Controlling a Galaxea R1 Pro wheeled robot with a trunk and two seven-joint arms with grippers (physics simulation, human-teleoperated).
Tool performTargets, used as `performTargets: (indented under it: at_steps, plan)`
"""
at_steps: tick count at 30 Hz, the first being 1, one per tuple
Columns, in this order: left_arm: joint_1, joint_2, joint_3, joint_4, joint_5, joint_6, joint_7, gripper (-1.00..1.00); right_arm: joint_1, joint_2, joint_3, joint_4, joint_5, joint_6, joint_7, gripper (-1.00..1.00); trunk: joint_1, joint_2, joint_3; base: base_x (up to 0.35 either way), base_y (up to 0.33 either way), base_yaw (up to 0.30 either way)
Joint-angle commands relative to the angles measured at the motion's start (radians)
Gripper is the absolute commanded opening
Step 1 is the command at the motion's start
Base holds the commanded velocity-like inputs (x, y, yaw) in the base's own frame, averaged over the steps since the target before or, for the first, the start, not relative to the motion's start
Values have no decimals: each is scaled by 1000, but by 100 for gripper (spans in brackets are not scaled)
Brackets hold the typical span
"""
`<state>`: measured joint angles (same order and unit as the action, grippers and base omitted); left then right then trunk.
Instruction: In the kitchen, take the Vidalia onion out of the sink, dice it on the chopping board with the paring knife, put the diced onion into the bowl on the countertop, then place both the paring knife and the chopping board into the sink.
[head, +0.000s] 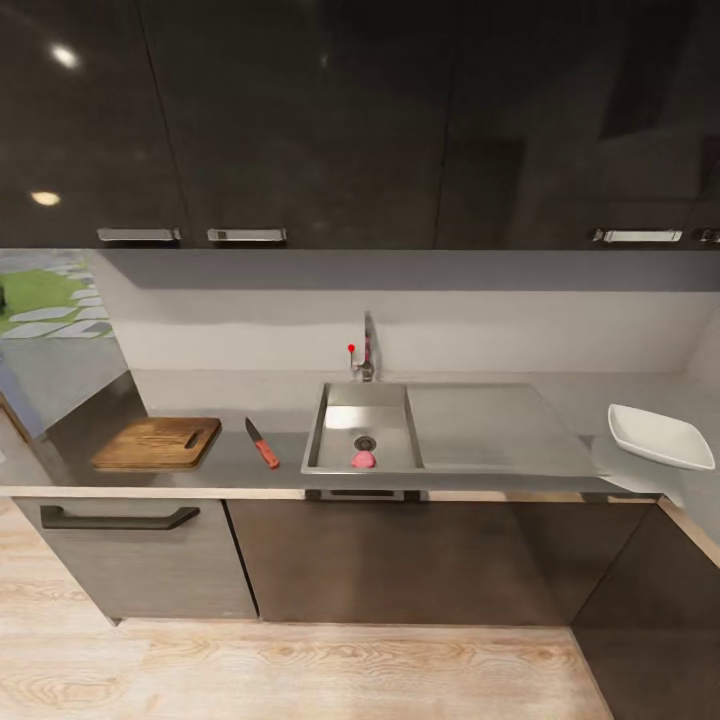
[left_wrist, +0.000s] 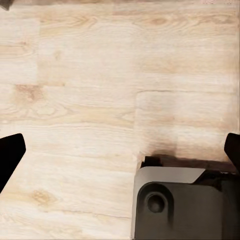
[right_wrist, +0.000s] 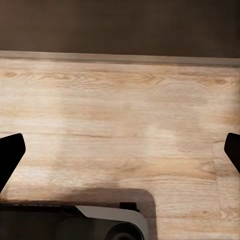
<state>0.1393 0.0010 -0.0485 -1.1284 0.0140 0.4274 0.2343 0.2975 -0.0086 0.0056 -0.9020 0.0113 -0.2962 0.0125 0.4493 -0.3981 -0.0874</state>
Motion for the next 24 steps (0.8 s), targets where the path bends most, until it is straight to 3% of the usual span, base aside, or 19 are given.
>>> performTargets:
  at_steps: [1, 5, 14, 19, 24]
  plan:
    - [-1, -2, -2, -46, 3, 46, 6, 100, 0, -1, 1, 1, 1, -1, 1, 100, 1, -2, -2, -63, 0, 0]
    - [-3, -9, -4, -119, 4, 110, 6, 100, 0, -1, 1, 3, 1, -1, 1, 100, 1, -2, -2, -225, 0, 0]
    - [-3, -10, -4, -128, 4, 117, 6, 100, 0, -1, 1, 3, 1, -1, 1, 100, 1, -2, -2, -323, 0, 0]
    - [-6, -12, -4, -167, 4, 119, 6, 100, 0, -1, 1, 4, 1, -1, 1, 100, 1, -2, -2, -120, 0, 0]
    - [-64, -29, -5, -272, 5, 160, 6, 100, 0, 0, 1, 6, 1, -1, 1, 100, 1, -2, -2, -23, 0, 0]
